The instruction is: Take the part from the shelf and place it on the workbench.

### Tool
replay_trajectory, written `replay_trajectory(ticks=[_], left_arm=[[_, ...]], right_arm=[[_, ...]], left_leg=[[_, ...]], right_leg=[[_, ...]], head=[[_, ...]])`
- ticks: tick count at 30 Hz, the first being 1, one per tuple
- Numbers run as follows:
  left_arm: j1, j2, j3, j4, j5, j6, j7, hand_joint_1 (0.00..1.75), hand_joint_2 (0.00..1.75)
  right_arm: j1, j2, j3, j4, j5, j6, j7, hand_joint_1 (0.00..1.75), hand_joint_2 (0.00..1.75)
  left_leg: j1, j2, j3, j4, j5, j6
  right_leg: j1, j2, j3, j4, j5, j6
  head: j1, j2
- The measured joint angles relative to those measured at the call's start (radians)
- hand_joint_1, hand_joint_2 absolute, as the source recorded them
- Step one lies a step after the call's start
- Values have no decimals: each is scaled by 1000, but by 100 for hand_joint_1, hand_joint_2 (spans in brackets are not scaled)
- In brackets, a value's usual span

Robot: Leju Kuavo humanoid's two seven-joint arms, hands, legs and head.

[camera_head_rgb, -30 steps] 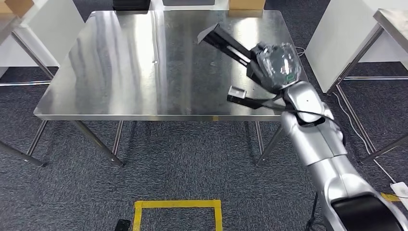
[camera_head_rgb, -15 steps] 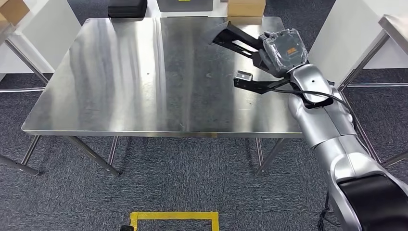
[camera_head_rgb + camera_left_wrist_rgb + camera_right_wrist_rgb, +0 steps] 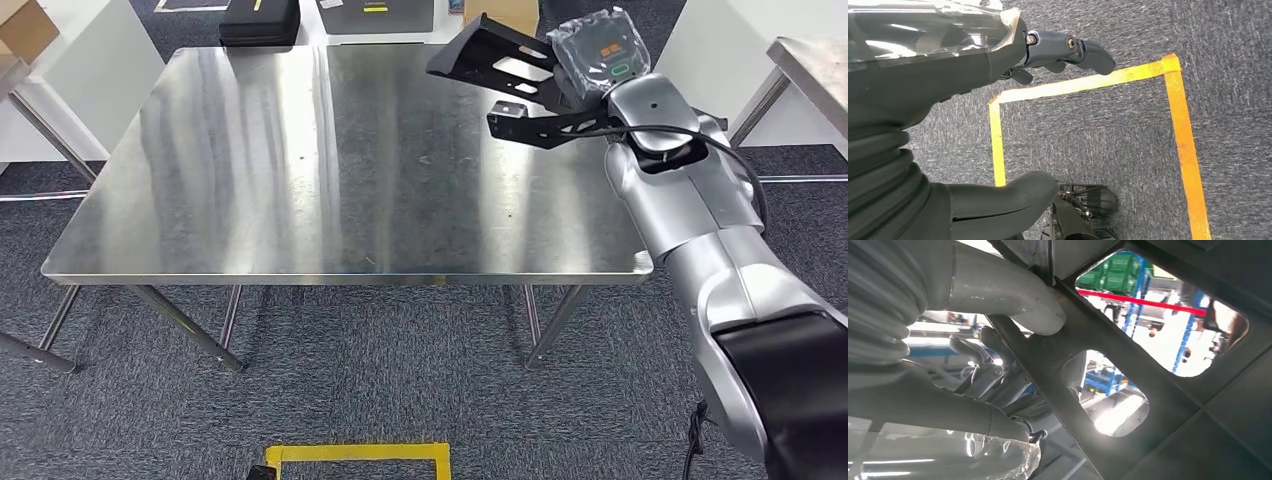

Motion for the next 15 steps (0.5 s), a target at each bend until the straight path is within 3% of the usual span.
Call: replay_trajectory(ticks=[4, 10, 15], left_arm=[[-13, -4, -4, 0, -25, 4, 2, 0, 175], [-45, -14, -11, 0, -35, 13, 4, 0, 175], [-47, -16, -12, 0, -35, 13, 3, 0, 175]], right_arm=[[-50, 56, 6, 62, 2, -29, 37, 175, 175], [-24, 191, 28, 160, 21, -137, 60, 175, 175], [-18, 237, 37, 200, 21, -139, 61, 175, 175]], left_leg=[[0, 0, 1, 0, 1, -2], [-2, 4, 5, 1, 0, -3], [-4, 1, 4, 1, 0, -3]], right_leg=[[0, 0, 2, 0, 0, 0], [-1, 3, 5, 0, 0, 0], [-1, 2, 6, 0, 0, 0]], head=[[0, 0], [0, 0], [0, 0]])
